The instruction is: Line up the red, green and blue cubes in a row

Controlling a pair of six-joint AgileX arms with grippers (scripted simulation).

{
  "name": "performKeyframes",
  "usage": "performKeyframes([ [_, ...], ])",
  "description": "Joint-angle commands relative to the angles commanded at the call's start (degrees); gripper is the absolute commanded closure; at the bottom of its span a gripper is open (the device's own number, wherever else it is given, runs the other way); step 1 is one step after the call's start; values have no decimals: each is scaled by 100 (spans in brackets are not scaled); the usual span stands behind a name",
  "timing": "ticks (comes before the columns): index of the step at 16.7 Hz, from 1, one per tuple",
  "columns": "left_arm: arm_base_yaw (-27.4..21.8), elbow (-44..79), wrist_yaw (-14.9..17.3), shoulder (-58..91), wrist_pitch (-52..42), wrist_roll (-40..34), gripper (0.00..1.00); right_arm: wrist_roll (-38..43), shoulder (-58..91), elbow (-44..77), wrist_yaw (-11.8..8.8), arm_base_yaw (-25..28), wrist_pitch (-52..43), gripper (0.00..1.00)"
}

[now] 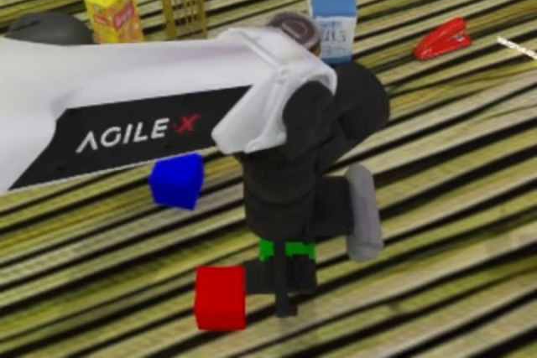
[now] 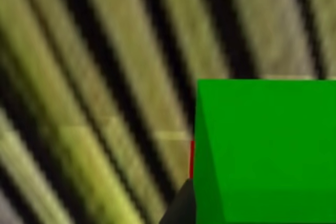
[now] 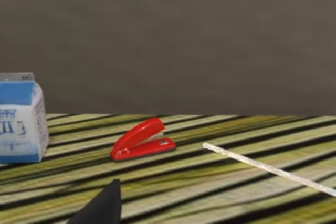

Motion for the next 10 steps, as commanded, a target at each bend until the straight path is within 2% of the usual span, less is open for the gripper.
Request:
performKeyframes([
  [7,-31,-707,0,515,1282,-40,100,0,0,0,0,0,0,0],
  [10,-43,-795,-1,596,1411,-39,100,0,0,0,0,0,0,0],
])
